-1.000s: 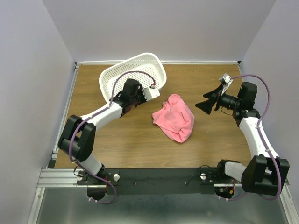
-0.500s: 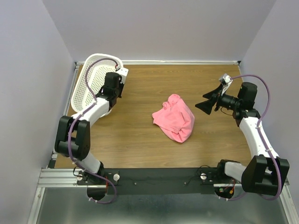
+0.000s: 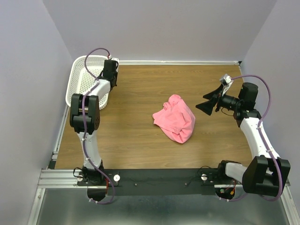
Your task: Fold and stack the t-shirts
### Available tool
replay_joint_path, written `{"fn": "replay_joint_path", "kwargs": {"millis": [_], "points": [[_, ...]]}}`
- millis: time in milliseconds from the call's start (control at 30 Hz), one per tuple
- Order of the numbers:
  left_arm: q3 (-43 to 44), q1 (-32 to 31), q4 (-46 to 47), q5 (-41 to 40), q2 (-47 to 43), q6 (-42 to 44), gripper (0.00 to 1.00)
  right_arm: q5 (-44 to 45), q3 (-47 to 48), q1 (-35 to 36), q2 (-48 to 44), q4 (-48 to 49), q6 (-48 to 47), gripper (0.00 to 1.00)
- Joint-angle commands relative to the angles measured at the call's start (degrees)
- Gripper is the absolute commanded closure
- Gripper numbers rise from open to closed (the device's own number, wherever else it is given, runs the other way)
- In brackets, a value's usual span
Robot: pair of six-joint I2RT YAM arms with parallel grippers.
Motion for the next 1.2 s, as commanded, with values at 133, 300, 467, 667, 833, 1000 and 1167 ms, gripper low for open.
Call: {"fn": "replay_joint_path", "kwargs": {"millis": [133, 300, 467, 667, 833, 1000, 1167], "points": [[14.54, 2.17, -8.68, -3.77, 9.69, 0.69, 0.68, -1.95, -0.09, -0.49, 1.2, 1.01, 0.32, 0.03], [16.49, 2.17, -7.56, -0.7, 4.53, -0.36, 0.35, -2.3, -0.27, -0.49, 1.99, 0.93, -0.2, 0.03], [9.3, 1.03, -2.3, 4.93, -8.38, -2.73, 0.29, -4.85, -0.01, -0.32, 3.22, -0.3, -0.99, 0.02], [-14.32, 0.68, 6.84, 19.05, -42.33, -11.15, 0.02, 6.71, 3.59, 8.26, 4.62, -13.02, -13.88, 0.05], [-39.09, 1.03, 13.53, 24.69, -70.65, -13.73, 0.02, 26.66, 4.12, 22.42, 6.03, -15.42, -20.23, 0.06], [-50.82, 1.03, 10.83, 27.62, -83.01, -12.06, 0.02, 40.65, 5.78, 41.9, 8.22, -17.87, -28.4, 0.06], [-52.43, 1.03, 9.5, 26.03, -86.53, -11.18, 0.02, 59.25, 10.36, 56.52, 17.79, -14.92, -27.9, 0.09]]}}
